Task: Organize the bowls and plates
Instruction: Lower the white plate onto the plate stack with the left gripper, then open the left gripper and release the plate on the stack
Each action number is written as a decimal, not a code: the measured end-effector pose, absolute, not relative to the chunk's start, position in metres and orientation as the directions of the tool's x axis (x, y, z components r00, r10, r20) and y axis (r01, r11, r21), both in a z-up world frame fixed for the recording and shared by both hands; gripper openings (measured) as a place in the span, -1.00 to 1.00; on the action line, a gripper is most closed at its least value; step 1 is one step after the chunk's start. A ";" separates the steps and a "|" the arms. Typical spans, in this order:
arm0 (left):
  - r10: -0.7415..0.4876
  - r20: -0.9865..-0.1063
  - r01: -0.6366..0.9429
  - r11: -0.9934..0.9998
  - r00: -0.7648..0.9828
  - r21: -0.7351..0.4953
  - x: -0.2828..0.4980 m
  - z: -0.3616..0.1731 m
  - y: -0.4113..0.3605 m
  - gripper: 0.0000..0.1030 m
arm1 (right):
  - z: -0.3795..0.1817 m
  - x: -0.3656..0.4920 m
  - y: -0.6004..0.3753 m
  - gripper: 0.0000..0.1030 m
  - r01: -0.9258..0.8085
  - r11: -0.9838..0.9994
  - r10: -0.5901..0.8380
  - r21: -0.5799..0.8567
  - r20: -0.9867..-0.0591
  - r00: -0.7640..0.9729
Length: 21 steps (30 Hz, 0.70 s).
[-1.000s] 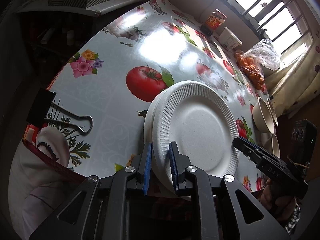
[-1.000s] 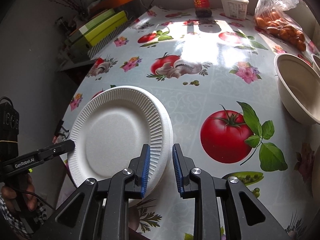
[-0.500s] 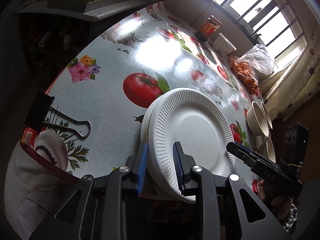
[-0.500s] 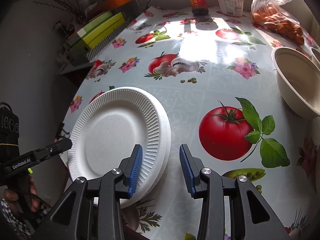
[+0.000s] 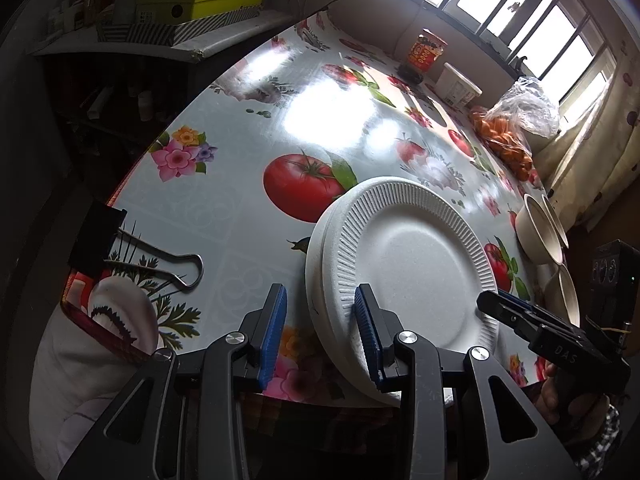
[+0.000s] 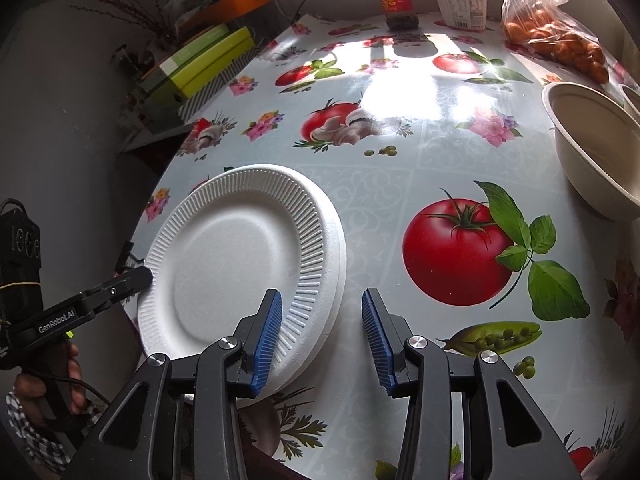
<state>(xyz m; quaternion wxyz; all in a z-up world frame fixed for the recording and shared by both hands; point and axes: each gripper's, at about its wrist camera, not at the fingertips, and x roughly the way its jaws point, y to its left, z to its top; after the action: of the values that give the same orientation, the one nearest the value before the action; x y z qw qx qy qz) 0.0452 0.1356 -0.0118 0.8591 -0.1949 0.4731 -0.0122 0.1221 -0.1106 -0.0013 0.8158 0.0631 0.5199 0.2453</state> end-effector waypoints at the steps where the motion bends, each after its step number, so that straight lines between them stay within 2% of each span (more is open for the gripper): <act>1: -0.207 -0.810 -0.164 0.923 0.549 -0.347 0.046 -0.013 0.136 -0.29 | -0.001 0.122 -0.109 -0.19 -0.335 0.872 0.465 0.357 -0.818 0.338; 21: -0.201 -0.819 -0.174 0.924 0.537 -0.340 0.048 -0.018 0.138 -0.29 | -0.002 0.128 -0.094 -0.19 -0.344 0.879 0.448 0.330 -0.818 0.361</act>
<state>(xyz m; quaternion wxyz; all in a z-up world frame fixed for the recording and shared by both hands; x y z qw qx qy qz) 0.0481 0.1378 -0.0179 0.8548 -0.1948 0.4810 -0.0078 0.1281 -0.0942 -0.0018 0.8234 0.0508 0.5114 0.2404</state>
